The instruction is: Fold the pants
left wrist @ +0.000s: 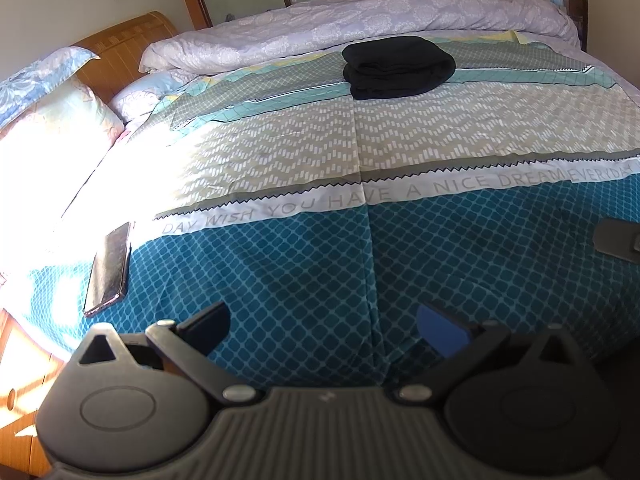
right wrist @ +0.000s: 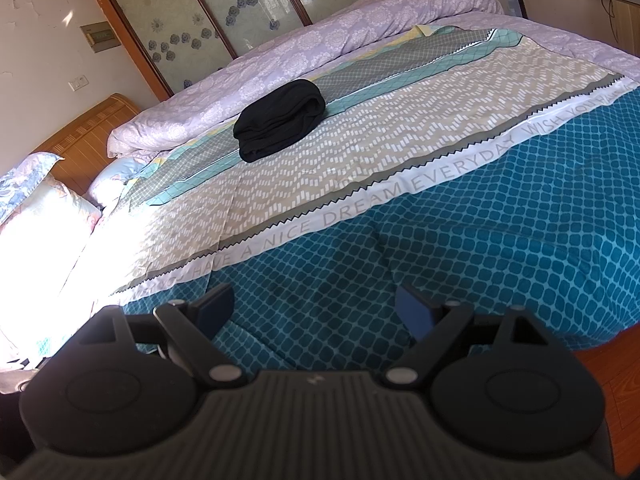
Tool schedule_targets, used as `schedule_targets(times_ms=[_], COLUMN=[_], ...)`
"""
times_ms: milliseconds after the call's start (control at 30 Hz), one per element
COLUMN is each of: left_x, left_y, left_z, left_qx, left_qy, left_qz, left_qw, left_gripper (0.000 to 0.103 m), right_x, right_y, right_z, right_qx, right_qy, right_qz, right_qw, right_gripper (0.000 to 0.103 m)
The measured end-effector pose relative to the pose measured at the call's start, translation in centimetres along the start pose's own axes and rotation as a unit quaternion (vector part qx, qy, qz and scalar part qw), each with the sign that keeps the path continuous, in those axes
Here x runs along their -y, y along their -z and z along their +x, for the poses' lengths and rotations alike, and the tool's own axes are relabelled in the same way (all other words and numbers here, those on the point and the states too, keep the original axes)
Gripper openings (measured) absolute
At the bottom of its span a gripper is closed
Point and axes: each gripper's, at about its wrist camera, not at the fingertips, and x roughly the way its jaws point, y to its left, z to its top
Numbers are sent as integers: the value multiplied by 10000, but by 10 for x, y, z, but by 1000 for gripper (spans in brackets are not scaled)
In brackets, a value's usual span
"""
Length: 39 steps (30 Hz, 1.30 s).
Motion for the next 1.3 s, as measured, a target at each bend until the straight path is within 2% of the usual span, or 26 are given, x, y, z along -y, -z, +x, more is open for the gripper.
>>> schedule_targets(times_ms=[867,1300], left_x=[-5,-5], left_y=[-1,-2], left_z=[-2,-1], left_qx=[24,22], left_qy=[203,17], left_qz=[-146,-125], left_qw=[9997,9999], left_gripper=[103,103], right_x=[-3,-3], right_y=[1,1], right_z=[0,0], right_qx=[4,8], right_qy=[2,2], right_qz=[0,1], right_qw=[10000,10000], right_gripper=[90,90])
